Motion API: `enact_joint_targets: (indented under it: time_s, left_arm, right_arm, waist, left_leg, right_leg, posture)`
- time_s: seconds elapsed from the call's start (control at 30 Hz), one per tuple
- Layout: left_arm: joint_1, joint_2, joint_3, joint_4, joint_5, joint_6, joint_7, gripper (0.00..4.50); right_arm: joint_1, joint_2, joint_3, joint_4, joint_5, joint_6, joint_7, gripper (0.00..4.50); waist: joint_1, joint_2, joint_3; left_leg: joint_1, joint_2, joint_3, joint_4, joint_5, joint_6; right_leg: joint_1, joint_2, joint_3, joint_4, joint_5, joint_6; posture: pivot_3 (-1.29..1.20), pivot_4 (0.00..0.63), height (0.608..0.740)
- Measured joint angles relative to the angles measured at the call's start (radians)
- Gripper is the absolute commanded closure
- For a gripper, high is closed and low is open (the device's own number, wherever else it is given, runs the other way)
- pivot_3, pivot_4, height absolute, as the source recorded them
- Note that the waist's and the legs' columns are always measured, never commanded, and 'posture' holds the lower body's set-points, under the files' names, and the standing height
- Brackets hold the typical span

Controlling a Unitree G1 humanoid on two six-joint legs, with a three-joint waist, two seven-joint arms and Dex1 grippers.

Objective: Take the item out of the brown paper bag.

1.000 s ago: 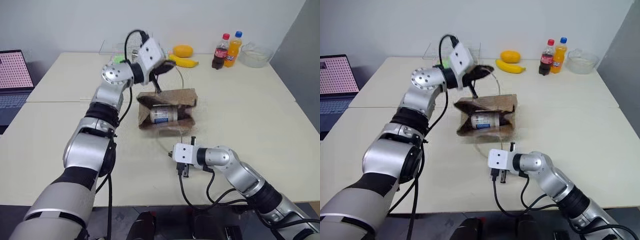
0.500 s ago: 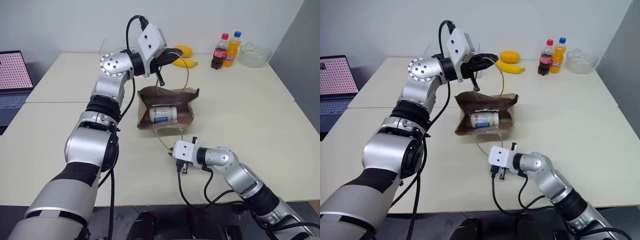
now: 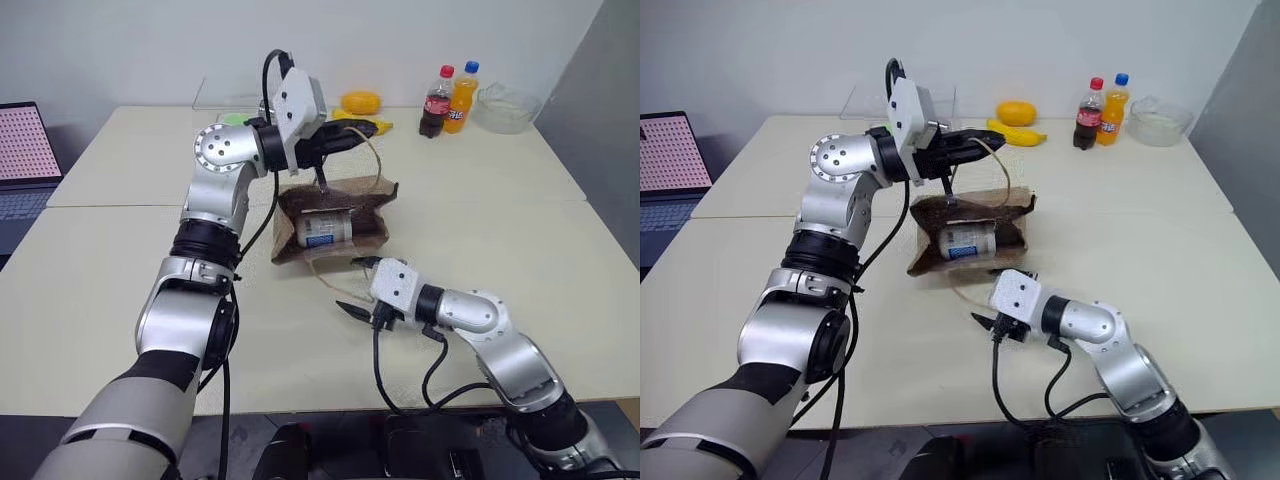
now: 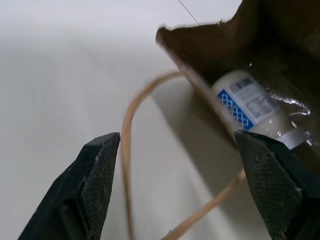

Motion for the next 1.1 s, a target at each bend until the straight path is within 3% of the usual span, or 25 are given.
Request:
enact_joint_targets:
  time_s: [0.2, 0.37, 0.63, 0.73, 1.1]
  left_arm:
    - [0.020, -0.001, -0.001, -0.046, 0.000, 0.023, 0.000, 4.50]
    - [0.026, -0.002, -0.001, -0.051, -0.001, 0.037, 0.000, 4.50]
    - [0.025, 0.004, 0.001, -0.051, -0.002, 0.041, 0.002, 4.50]
    - [0.020, 0.008, 0.002, -0.049, -0.003, 0.040, 0.005, 4.50]
    - [0.006, 0.028, 0.003, -0.048, -0.007, 0.040, 0.024, 4.50]
  right_arm:
    - [0.049, -0.139, -0.068, -0.152, 0.179, 0.117, 0.139, 0.67]
    - [-0.035, -0.118, -0.138, -0.184, 0.293, 0.217, 0.124, 0.67]
    - [-0.337, 0.025, 0.088, 0.145, 0.057, 0.168, -0.042, 0.67]
    - [-0.392, 0.063, 0.145, 0.282, -0.027, 0.116, -0.078, 0.04]
    - [-0.508, 0.133, 0.267, 0.598, -0.264, -0.032, -0.138, 0.01]
  waist:
    - [0.001, 0.000, 0.000]
    - [-0.002, 0.000, 0.000]
    - [-0.004, 0.000, 0.000]
    - [-0.003, 0.000, 0.000]
    - [-0.011, 0.000, 0.000]
  left_leg:
    - [0.000, 0.000, 0.000, 0.000, 0.000, 0.000]
    - [0.000, 0.000, 0.000, 0.001, 0.000, 0.000]
    - [0.000, 0.000, 0.000, 0.002, 0.000, -0.001]
    - [-0.004, 0.000, 0.000, 0.002, 0.002, -0.003]
    - [-0.014, 0.000, 0.001, 0.003, 0.003, -0.005]
  right_leg:
    - [0.000, 0.000, 0.000, 0.000, 0.000, 0.000]
    - [0.000, 0.000, 0.000, 0.001, 0.000, 0.000]
    - [-0.001, 0.000, 0.000, 0.001, 0.000, 0.000]
    - [-0.003, 0.000, 0.000, 0.000, 0.000, 0.000]
    - [-0.017, 0.000, 0.001, 0.005, 0.001, 0.000]
  posture:
    - [0.00, 0.150, 0.740]
    - [0.00, 0.150, 0.740]
    - [0.00, 0.150, 0.740]
    - [0.00, 0.150, 0.740]
    - [0.00, 0.150, 0.740]
